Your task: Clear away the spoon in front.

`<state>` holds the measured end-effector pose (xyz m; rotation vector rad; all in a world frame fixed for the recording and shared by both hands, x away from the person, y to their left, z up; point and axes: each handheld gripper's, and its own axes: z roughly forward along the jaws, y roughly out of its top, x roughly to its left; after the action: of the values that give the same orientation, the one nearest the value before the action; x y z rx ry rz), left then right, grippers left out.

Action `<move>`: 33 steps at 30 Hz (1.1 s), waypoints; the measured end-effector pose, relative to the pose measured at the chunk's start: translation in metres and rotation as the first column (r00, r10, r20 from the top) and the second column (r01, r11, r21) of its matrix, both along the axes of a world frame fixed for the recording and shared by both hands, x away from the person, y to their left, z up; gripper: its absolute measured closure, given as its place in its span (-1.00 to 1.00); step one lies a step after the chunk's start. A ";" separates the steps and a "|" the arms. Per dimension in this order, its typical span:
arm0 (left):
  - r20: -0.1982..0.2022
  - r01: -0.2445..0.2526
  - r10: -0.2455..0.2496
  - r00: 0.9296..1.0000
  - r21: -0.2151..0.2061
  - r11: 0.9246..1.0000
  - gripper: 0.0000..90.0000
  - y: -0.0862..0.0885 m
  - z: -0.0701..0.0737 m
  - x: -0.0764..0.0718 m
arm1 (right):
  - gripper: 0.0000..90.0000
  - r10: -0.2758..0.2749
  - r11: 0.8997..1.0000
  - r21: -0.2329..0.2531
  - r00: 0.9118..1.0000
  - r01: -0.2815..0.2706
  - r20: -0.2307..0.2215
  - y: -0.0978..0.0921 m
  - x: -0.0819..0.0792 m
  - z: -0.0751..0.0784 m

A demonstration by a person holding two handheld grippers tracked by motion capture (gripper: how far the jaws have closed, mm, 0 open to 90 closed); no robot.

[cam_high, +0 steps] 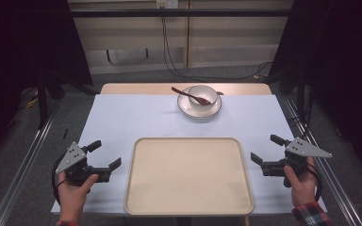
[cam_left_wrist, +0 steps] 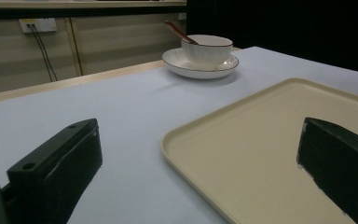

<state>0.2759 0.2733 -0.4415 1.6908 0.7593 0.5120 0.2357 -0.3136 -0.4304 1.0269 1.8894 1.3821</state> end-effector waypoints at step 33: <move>-0.056 0.000 -0.001 0.998 -0.024 1.000 -1.00 -0.051 0.024 0.047 | -1.00 0.013 0.999 0.039 1.000 -0.012 -0.023 0.001 0.005 -0.005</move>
<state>0.3232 0.2221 -0.4177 1.6885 0.8031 0.4547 0.2406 -0.3125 -0.4351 1.0558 1.8954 1.4250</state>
